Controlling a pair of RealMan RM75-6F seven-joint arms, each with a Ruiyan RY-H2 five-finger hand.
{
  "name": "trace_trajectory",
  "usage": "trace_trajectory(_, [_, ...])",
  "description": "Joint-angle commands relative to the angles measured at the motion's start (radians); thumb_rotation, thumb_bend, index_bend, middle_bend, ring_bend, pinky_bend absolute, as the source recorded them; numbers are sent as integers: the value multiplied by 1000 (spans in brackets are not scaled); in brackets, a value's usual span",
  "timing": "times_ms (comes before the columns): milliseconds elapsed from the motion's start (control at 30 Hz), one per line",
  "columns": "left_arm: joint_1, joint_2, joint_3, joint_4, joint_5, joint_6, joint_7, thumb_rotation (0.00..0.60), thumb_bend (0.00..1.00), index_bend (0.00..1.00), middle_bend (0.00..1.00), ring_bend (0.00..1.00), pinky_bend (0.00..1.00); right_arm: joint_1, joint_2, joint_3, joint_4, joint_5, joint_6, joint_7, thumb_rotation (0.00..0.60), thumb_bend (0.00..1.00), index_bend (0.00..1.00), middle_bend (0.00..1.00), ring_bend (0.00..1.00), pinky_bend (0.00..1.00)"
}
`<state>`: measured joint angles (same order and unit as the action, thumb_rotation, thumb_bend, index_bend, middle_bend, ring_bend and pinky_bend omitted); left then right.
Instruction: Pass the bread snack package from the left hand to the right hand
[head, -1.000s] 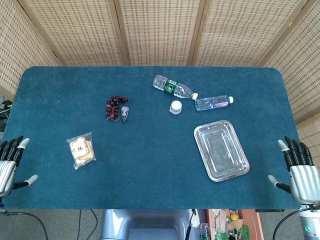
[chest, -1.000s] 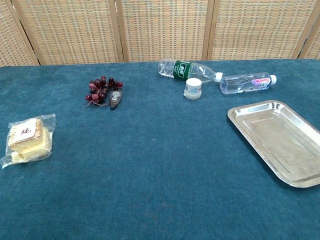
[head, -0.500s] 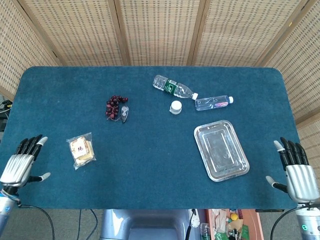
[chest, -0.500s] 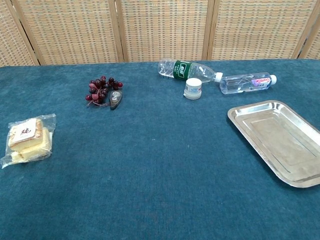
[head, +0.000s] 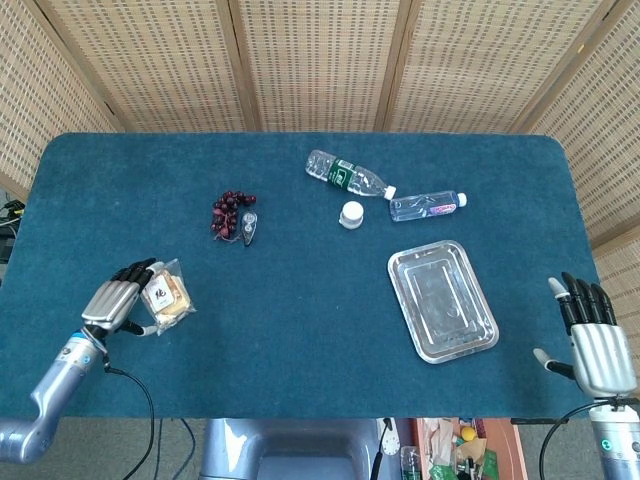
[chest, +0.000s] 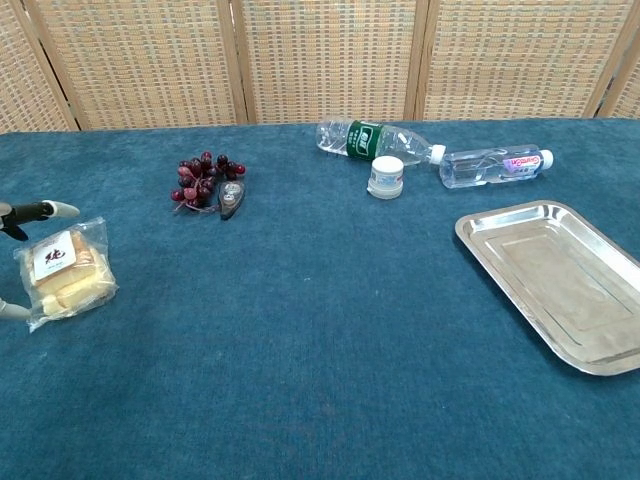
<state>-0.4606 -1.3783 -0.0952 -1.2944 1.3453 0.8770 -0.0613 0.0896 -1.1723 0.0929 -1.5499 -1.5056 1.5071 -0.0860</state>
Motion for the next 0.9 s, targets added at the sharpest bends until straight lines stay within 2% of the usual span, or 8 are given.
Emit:
trace_trajectory(33, [-11, -19, -14, 16, -11, 7, -10, 600, 0, 254, 351, 286, 458, 2, -2, 3, 5, 8, -4, 5, 600, 0, 0, 0, 0, 0])
trace_trajectory(100, [-13, -23, -21, 19, -15, 15, -25, 600, 0, 411, 482, 388, 522, 2, -2, 6, 8, 16, -8, 11, 600, 0, 0, 0, 0, 0])
trace_trajectory(167, [-18, -16, -26, 14, -20, 16, -26, 600, 0, 448, 512, 413, 538, 3, -2, 8, 10, 25, -13, 17, 600, 0, 0, 0, 0, 0])
trace_trajectory(300, [-29, 10, -38, -18, -20, 27, -30, 600, 0, 458, 519, 418, 541, 4, -1, 11, 17, 40, -23, 26, 600, 0, 0, 0, 0, 0])
trace_trajectory(500, [-66, 77, -65, -138, 48, 74, -36, 600, 0, 458, 521, 418, 541, 8, 1, 18, 20, 64, -40, 34, 600, 0, 0, 0, 0, 0])
trace_trajectory(667, [-147, 106, -103, -260, 74, 43, 36, 600, 0, 458, 521, 418, 541, 11, 1, 29, 18, 86, -49, 31, 600, 0, 0, 0, 0, 0])
trace_trajectory(700, [-214, 73, -127, -286, 111, 10, 77, 600, 0, 458, 521, 418, 541, 13, -2, 32, 26, 103, -60, 26, 600, 0, 0, 0, 0, 0])
trace_trajectory(900, [-410, -100, -177, -208, -30, -175, 251, 600, 0, 458, 522, 417, 541, 24, -13, 44, 43, 149, -92, 3, 600, 0, 0, 0, 0, 0])
